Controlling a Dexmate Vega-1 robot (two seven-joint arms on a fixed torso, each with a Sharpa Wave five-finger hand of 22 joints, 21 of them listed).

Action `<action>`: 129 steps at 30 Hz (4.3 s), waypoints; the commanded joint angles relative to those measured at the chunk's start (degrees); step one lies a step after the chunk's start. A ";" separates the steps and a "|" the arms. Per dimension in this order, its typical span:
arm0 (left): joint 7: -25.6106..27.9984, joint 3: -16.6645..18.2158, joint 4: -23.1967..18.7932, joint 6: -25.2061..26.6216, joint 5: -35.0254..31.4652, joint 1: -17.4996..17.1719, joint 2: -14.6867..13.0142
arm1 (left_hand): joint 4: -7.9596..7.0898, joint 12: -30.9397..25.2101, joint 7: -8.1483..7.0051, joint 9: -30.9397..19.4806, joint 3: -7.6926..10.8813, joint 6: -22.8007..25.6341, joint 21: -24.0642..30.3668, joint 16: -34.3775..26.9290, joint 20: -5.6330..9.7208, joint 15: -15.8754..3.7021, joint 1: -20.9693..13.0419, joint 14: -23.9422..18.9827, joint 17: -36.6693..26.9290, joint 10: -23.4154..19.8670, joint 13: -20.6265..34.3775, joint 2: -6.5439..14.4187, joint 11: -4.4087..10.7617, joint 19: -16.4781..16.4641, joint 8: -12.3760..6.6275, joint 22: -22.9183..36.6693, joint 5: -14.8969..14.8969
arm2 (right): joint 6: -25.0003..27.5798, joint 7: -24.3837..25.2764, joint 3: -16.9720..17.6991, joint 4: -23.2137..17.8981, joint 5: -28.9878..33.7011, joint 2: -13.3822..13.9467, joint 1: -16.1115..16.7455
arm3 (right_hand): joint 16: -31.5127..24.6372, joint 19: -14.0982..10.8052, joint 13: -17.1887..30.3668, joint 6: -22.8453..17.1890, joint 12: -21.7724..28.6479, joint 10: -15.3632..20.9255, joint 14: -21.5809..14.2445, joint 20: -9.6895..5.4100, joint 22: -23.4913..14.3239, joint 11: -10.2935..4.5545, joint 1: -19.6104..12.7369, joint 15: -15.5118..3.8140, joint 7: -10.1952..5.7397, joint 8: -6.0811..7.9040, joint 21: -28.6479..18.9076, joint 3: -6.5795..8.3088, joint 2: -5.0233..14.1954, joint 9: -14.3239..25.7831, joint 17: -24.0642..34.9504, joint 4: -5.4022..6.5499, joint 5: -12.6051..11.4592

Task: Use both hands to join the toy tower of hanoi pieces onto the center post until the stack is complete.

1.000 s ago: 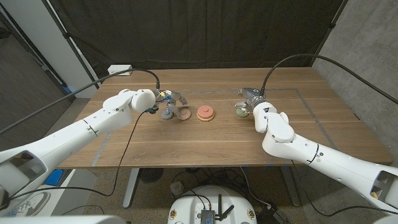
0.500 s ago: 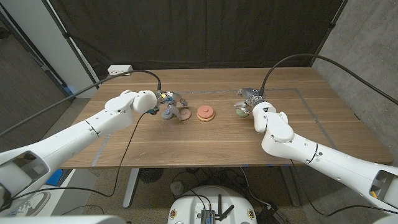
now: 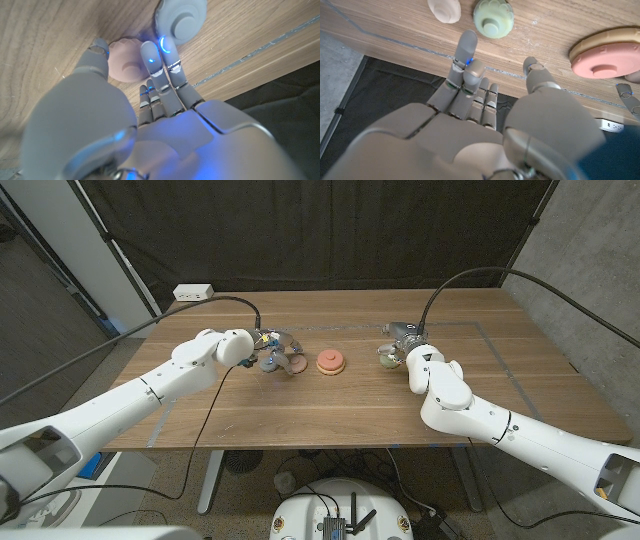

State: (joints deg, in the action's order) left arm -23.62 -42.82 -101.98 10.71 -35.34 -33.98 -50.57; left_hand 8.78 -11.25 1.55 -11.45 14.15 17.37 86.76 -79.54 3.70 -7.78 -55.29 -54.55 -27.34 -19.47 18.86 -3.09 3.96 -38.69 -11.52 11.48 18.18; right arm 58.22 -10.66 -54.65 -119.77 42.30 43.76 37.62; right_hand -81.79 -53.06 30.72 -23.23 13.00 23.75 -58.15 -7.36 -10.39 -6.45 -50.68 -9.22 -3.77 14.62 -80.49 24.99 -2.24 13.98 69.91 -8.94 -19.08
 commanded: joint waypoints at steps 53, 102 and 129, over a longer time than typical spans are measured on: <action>4.17 -0.17 0.99 3.38 0.21 -2.94 0.62 | 0.99 -3.23 -1.70 -0.50 1.39 9.35 2.16 -2.09 8.31 -4.82 -4.89 -2.64 -0.03 -9.77 0.59 2.02 3.79 -2.86 -3.23 0.17 -0.02 | 1.57 -0.40 -0.86 -0.90 0.51 -0.16 0.14 | 0.08 0.04 0.76 -0.54 -0.16 1.27 0.35 -5.18 -0.21 -0.35 -0.11 -3.24 -0.16 -0.37 0.21 0.70 0.42 0.42 0.04 -0.08 -0.40; 2.80 1.87 0.31 3.07 5.75 -0.53 0.30 | 0.36 -4.48 -2.82 -1.84 1.73 15.51 2.41 -4.10 8.37 -4.77 -7.77 -6.91 -1.40 -16.90 4.49 2.61 4.94 -7.15 -5.31 0.24 -0.03 | 2.10 0.23 -1.23 -1.11 -0.70 -0.31 -0.76 | 0.60 -0.11 1.24 -0.52 -0.34 1.61 0.56 -5.19 -0.21 -0.18 -0.02 -3.27 -0.07 -0.59 0.28 1.01 0.64 0.52 -0.23 -0.11 -0.62; -4.00 3.01 -4.07 3.41 7.99 2.36 -2.22 | -0.04 -3.76 -2.79 -2.18 1.71 16.18 2.14 -3.60 8.27 -4.79 -6.92 -7.03 -2.60 -17.60 6.47 2.85 4.89 -7.54 -5.23 0.07 -0.08 | 2.75 1.41 -1.05 -1.89 -2.01 0.31 -0.30 | 0.48 -0.20 1.42 -0.68 -0.39 1.87 0.24 -5.20 -0.21 -0.15 0.06 -3.25 -0.05 -0.62 0.31 1.18 0.81 0.56 -0.03 -0.09 -0.80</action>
State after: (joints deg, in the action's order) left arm -25.49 -40.42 -104.50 13.98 -28.13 -32.41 -51.96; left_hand 9.47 -14.97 -1.32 -12.99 15.50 32.96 88.98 -83.29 5.11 -10.65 -62.89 -61.32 -29.64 -33.90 21.62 -1.02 5.92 -45.69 -16.34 11.45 17.86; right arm 60.57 -9.87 -55.84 -121.21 40.86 43.82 36.97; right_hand -81.35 -53.05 32.02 -23.23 12.63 25.09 -57.54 -7.36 -10.53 -6.34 -50.38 -9.01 -3.77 13.96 -80.31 25.61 -1.94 14.24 69.64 -9.09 -19.51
